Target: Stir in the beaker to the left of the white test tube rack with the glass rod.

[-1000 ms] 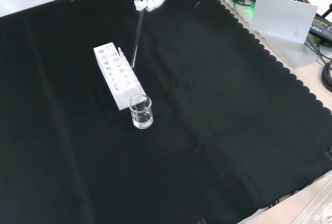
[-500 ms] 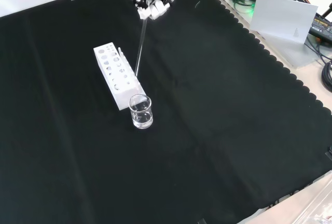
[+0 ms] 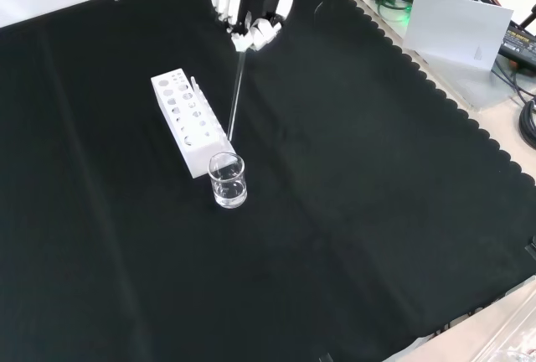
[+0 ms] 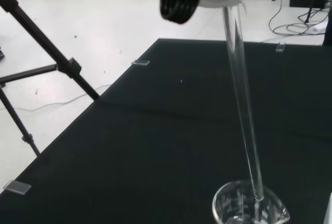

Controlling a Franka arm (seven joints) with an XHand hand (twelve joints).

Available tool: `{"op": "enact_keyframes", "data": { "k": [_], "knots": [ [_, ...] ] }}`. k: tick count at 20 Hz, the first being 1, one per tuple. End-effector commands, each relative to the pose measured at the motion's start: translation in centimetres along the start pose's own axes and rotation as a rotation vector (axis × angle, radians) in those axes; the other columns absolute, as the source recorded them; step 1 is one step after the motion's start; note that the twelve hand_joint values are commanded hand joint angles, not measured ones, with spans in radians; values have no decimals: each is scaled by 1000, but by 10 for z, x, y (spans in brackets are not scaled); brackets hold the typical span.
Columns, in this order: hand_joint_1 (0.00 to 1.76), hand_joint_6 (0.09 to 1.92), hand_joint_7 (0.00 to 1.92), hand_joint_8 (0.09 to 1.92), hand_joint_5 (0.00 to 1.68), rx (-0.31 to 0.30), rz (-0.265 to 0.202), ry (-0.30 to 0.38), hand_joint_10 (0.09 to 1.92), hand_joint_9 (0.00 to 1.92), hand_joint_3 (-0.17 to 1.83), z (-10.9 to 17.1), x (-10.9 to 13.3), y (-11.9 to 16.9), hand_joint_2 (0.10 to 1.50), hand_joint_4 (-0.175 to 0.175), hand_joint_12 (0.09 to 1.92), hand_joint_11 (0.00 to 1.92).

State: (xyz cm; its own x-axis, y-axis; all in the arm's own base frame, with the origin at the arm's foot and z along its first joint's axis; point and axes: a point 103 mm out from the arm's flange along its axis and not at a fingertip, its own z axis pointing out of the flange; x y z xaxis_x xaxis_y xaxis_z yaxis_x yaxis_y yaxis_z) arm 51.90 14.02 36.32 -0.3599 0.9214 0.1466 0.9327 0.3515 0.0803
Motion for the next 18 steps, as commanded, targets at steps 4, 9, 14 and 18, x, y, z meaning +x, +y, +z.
{"op": "enact_keyframes", "data": {
  "k": [4,9,14,18],
  "knots": [
    [1309,507,1164,1109,1177,36,-17,-1,853,1594,546,20,2,5,772,-175,769,1596],
    [1310,506,1164,1109,1178,39,-22,-2,854,1593,545,22,4,15,772,-175,771,1596],
    [1309,505,1164,1108,1178,46,-35,0,856,1593,545,28,9,24,772,-175,773,1596],
    [1310,504,1164,1108,1179,53,-50,-1,857,1593,545,37,7,29,772,-175,775,1596]
  ]
}}
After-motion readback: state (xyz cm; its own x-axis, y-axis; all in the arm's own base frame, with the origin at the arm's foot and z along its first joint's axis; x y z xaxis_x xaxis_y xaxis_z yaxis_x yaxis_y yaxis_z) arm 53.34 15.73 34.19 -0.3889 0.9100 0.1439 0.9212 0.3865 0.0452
